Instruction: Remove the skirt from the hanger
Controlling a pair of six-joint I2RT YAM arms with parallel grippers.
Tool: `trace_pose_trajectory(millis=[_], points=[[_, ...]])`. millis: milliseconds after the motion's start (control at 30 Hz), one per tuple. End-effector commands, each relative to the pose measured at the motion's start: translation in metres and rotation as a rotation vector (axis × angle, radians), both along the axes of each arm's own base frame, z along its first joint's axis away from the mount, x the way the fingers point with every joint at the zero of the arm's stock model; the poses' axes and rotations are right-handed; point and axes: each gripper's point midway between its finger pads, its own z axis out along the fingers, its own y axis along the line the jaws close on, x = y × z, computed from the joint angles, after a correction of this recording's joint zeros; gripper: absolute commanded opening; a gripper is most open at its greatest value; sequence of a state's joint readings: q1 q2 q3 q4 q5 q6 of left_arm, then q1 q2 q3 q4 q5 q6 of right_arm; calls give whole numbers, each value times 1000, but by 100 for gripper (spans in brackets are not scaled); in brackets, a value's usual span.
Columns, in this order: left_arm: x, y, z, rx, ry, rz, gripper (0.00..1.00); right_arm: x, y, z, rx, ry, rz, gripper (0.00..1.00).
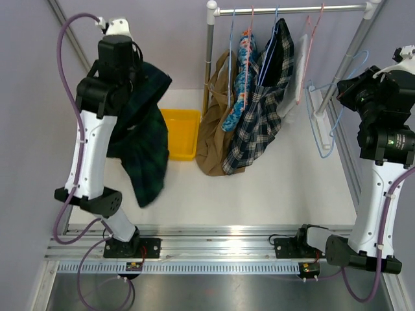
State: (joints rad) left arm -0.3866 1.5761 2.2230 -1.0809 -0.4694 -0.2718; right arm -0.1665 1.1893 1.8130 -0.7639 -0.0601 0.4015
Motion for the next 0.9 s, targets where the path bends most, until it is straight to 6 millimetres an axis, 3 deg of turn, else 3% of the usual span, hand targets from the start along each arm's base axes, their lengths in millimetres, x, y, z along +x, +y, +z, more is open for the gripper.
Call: trace_pose_trajectory(millis=[0,33,133,233,333,367,467,500,533,567,600,633,667,700,767,800,833,867], points=[[45,-1,54,4,-166,-76,0,5,-10,12,-56,-58,-38,0],[49,10,72,-10,-225,-50,0,8,-11,8,-57,-52,-36,0],[67,22,72,-36,-273,-36,0,11,-8,5,-51,-51,-21,0],[72,27,80,-56,-338,-32,0,14,-7,2,-48,-46,-13,0],[79,26,58,-47,-296,-29,0,18,-9,0,-55,-43,-20,0],[88,27,23,-26,-222,-17,0,20,-11,-2,-57,-40,-23,0],[105,31,-38,-26,-129,7,0,25,-12,-3,-65,-37,-22,0],[108,31,-86,-27,-27,7,0,28,-12,-6,-68,-31,-20,0],[110,34,-107,-54,18,28,3,30,-13,-4,-72,-35,-21,0],[113,34,-140,-55,90,38,11,32,-15,-4,-83,-33,-27,0],[110,34,-171,-54,160,43,24,35,-19,-5,-91,-25,-46,0],[109,33,-189,-59,200,47,43,37,-19,1,-96,-38,-46,0],[108,33,-207,-59,248,52,77,42,-20,1,-99,-40,-46,0],[104,34,-217,-63,277,64,89,44,-27,3,-105,-43,-76,0],[94,36,-224,-69,310,91,99,48,-28,19,-113,-82,-81,0],[84,38,-207,-78,275,95,99,56,-29,18,-112,-78,-78,0],[71,39,-214,-80,291,100,99,55,-29,33,-118,-109,-83,0],[61,40,-206,-83,272,98,99,57,-30,38,-122,-115,-86,0]])
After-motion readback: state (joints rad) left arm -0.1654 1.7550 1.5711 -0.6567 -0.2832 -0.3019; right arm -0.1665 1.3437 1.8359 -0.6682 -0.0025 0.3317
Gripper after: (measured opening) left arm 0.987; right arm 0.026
